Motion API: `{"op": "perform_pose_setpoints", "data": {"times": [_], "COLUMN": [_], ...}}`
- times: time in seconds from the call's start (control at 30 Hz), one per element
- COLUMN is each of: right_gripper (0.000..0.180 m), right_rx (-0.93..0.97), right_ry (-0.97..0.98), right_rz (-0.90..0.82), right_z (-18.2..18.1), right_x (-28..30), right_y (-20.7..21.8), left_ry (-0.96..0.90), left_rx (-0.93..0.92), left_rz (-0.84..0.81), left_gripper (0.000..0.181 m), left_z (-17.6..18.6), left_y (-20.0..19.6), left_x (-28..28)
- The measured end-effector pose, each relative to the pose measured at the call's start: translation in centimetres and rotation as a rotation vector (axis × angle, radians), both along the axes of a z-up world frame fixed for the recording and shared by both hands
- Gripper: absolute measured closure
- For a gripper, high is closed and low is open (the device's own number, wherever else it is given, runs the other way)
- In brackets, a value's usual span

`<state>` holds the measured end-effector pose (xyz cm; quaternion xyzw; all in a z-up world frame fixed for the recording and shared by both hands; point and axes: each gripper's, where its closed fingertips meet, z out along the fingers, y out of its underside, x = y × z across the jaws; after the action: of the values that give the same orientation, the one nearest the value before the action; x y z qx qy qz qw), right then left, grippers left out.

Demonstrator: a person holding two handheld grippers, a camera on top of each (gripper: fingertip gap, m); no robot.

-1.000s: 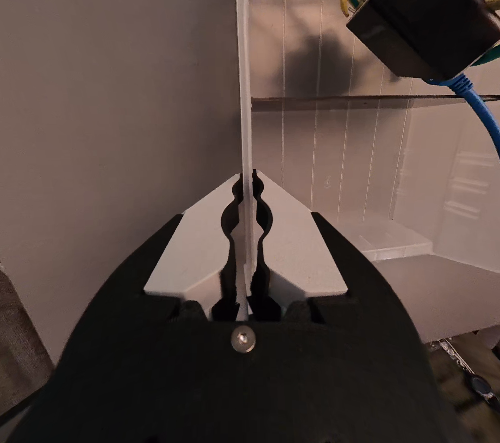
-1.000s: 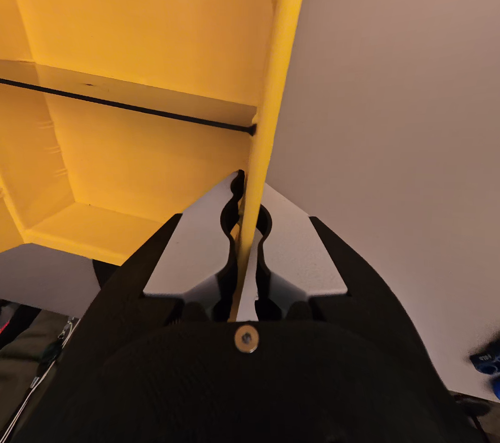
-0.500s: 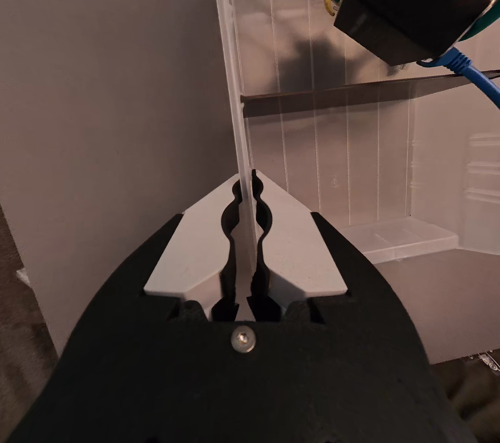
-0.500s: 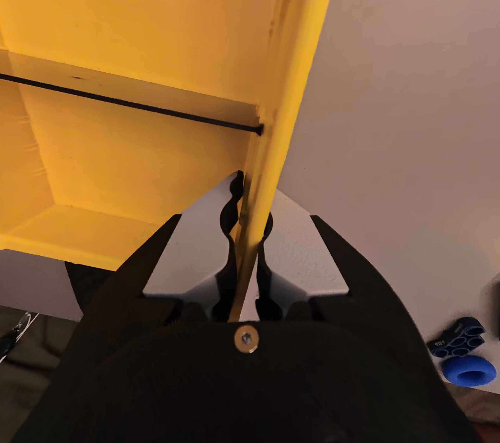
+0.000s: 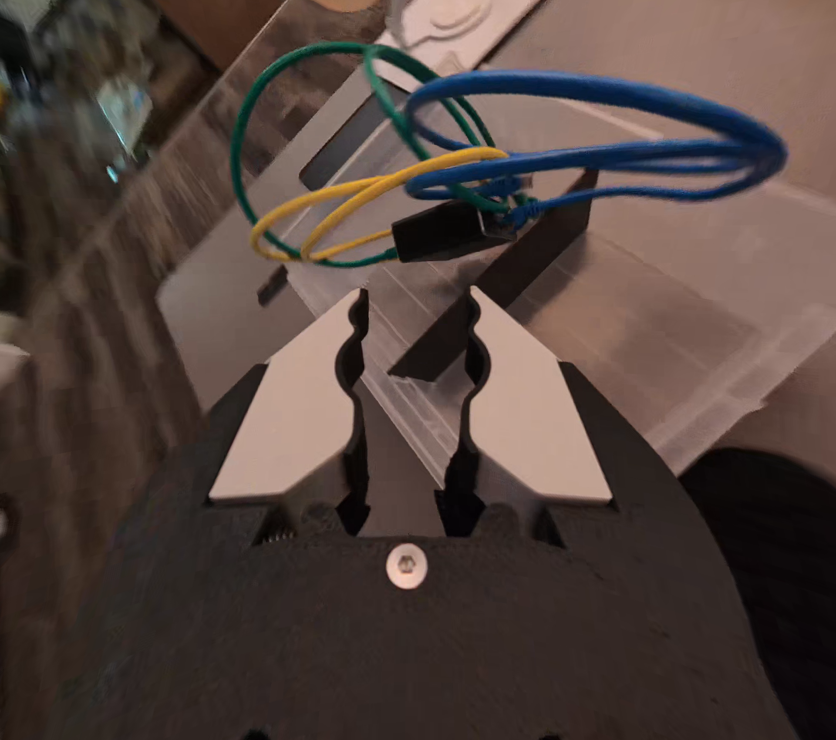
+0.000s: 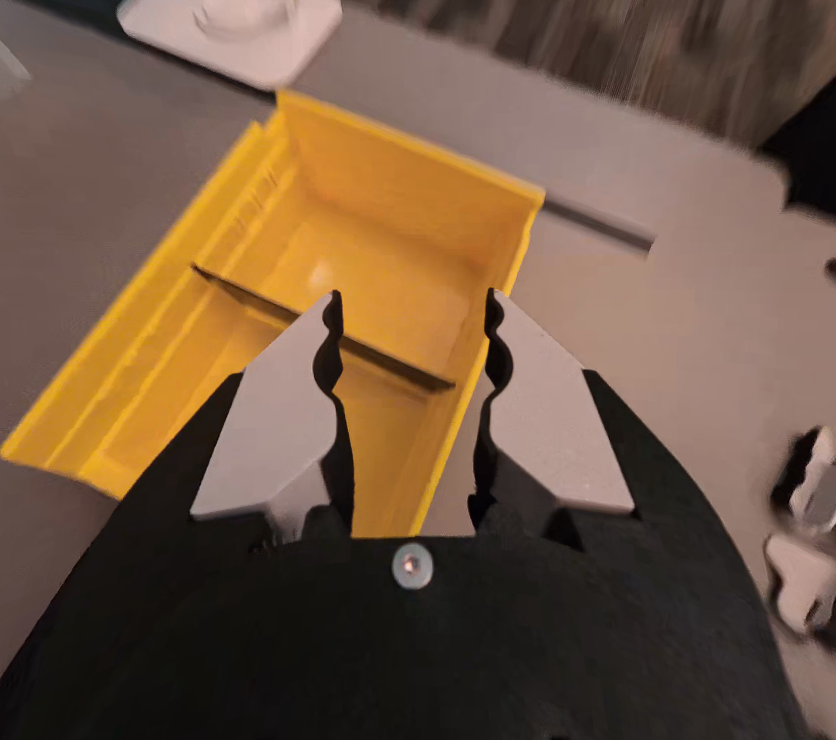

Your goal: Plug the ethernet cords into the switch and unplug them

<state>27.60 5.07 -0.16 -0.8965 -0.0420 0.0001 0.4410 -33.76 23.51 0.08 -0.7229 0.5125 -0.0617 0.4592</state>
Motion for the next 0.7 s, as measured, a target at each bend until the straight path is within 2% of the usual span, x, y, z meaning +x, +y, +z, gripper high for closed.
{"op": "perform_pose_setpoints", "data": {"times": [0.1, 0.23, 0.4, 0.5, 0.7], "right_gripper": [0.117, 0.119, 0.119, 0.119, 0.120], "right_rx": [0.226, 0.408, 0.457, 0.432, 0.407], "right_ry": [0.004, 0.144, 0.160, 0.160, 0.183], "right_rz": [0.054, 0.147, 0.178, 0.181, 0.198], "right_z": [4.7, 9.0, 10.5, 10.0, 9.2], "right_x": [-2.0, -5.4, -6.4, -6.3, -5.8], "right_y": [1.4, 1.9, 1.9, 2.4, 4.3], "left_ry": [0.310, 0.601, 0.711, 0.758, 0.722], "left_rx": [0.129, 0.187, 0.134, 0.143, 0.083], "left_rz": [-0.162, -0.250, -0.387, -0.480, -0.584], "left_gripper": [0.143, 0.134, 0.120, 0.121, 0.122], "left_z": [-2.7, -5.4, -7.1, -7.7, -9.1], "left_y": [0.7, 3.5, 4.6, 4.6, 4.7], "left_x": [1.8, 2.6, 4.4, 5.6, 7.4]}}
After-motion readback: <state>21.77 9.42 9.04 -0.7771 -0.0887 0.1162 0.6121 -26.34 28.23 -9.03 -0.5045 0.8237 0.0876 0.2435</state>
